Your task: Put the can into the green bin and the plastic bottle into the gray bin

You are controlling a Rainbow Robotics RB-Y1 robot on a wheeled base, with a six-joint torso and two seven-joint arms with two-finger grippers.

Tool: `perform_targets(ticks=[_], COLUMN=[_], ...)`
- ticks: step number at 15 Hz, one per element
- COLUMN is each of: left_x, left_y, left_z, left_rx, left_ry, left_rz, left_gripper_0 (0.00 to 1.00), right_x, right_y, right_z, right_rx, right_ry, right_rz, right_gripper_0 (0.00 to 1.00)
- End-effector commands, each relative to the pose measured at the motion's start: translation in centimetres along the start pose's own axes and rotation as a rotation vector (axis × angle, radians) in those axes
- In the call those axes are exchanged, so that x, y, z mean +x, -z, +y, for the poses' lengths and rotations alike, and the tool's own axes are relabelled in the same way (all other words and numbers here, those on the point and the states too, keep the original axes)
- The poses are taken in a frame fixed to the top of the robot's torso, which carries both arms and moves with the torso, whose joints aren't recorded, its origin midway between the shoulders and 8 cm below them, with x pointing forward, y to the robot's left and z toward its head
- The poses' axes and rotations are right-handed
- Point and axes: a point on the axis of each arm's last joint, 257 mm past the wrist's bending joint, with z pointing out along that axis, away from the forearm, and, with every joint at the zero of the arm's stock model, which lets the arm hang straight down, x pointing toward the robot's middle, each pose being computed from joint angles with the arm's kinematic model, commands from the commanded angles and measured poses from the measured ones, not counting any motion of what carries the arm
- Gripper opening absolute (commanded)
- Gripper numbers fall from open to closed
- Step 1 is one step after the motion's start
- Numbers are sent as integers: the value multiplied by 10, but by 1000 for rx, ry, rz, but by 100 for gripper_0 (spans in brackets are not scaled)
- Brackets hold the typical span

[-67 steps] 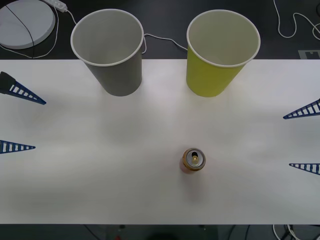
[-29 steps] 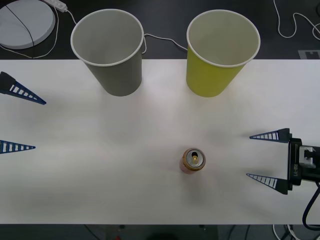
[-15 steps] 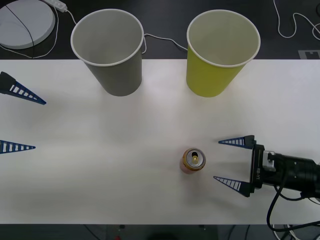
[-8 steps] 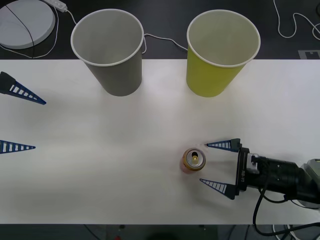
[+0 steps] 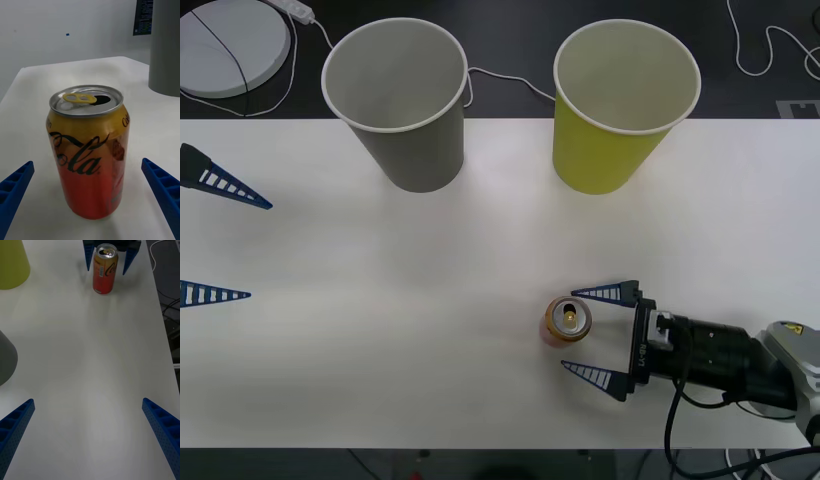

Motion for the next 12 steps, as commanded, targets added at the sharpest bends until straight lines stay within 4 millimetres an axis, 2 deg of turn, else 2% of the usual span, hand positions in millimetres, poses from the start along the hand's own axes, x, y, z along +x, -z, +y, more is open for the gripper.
perform_targets(ticks=[1, 10, 11, 12], left_x=[0, 0, 0, 0], left_y=[0, 0, 0, 0], left_z=[0, 0, 0, 0], left_rx=[0, 0, 0, 0], left_ry=[0, 0, 0, 0], left_rz=[0, 0, 0, 0], left_gripper_0=[100, 100, 100, 100], right_x=[-2, -6, -6, -5], right_y=[-12, -21, -22, -22], right_z=[1, 0, 1, 2], right_rx=[10, 18, 15, 17], right_ry=[-5, 0, 0, -2], right_rz=[-9, -21, -23, -20], right_gripper_0=[100, 100, 67, 38])
